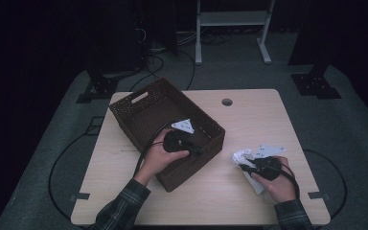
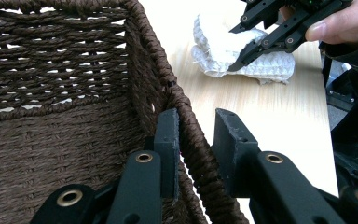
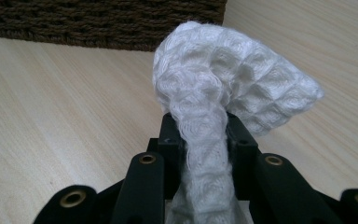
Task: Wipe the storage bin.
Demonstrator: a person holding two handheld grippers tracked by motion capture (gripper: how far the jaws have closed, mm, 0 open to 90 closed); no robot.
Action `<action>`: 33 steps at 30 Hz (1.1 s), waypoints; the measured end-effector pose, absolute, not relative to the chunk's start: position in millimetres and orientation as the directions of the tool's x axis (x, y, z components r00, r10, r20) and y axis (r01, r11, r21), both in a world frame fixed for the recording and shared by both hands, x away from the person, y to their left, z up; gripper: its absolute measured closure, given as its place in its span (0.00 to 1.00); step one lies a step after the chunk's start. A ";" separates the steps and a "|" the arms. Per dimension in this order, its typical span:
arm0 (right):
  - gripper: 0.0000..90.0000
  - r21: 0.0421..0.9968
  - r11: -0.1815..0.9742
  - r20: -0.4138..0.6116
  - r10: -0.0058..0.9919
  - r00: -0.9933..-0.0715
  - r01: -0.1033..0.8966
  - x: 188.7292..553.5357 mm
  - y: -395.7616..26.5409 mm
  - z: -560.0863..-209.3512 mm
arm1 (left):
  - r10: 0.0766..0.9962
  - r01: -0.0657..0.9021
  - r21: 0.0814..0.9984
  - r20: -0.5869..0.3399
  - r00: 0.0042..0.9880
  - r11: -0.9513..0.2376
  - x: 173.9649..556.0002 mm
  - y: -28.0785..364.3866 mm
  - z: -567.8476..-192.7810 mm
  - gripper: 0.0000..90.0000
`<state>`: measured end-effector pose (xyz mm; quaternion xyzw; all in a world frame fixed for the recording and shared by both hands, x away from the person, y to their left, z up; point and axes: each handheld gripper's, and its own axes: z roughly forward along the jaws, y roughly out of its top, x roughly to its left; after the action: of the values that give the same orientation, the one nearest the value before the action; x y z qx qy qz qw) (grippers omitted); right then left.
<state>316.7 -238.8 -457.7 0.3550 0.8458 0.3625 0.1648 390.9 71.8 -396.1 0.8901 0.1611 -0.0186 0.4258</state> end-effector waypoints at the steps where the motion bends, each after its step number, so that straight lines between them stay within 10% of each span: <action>1: 0.80 0.731 0.485 -0.022 0.720 -0.693 0.481 316.6 -239.2 -457.7 | 0.270 0.301 0.753 -0.169 0.948 -0.585 391.0 71.8 -396.6 0.78; 33: 0.79 0.791 0.442 -0.006 0.697 -0.717 0.423 329.9 -222.2 -423.5 | 0.263 0.326 0.749 -0.208 0.942 -0.576 393.9 72.7 -401.2 0.77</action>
<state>329.9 -222.2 -423.5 0.3364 0.8322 0.4074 0.1681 393.9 72.7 -401.2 0.8870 0.1660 -0.0367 0.4294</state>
